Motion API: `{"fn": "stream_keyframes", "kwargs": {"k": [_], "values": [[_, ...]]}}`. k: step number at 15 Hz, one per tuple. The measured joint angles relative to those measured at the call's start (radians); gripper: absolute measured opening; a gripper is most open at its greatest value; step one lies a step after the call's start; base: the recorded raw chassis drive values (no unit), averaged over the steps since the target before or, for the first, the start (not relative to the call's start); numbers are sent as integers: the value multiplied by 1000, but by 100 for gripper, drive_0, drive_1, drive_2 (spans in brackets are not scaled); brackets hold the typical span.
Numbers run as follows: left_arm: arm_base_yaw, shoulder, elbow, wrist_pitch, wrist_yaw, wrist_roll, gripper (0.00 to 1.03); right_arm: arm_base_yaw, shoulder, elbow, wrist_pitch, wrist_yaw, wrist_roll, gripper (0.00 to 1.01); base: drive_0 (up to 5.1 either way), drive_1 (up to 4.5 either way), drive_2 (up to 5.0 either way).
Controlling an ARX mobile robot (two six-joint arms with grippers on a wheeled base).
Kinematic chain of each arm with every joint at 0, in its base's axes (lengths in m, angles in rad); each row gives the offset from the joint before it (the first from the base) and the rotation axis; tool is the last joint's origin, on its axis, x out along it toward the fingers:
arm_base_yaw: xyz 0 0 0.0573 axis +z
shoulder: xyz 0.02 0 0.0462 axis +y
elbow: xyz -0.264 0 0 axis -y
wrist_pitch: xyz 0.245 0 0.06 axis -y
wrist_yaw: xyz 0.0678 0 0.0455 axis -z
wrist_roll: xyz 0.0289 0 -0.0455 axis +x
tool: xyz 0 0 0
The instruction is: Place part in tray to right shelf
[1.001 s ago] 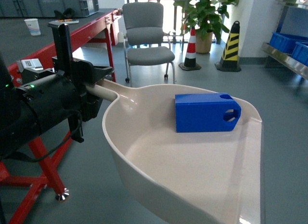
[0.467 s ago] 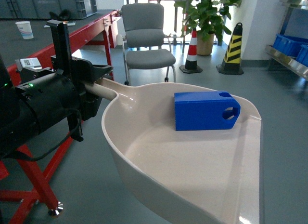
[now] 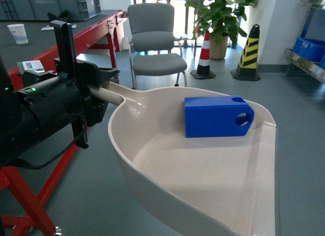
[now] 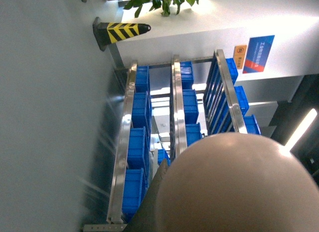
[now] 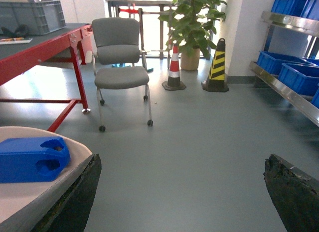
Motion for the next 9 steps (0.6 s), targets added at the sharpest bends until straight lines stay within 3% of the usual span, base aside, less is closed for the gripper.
{"fn": "stream_keyframes", "kwargs": {"k": [1,9], "values": [[6,0,1,-6,-4,0,12,0,6,0,-4,-3,0,98,26,458,-406],[-1,0,1,-2,0,0,12,0,0,0,-1,-2,0,98,-175,-175,-175]]}}
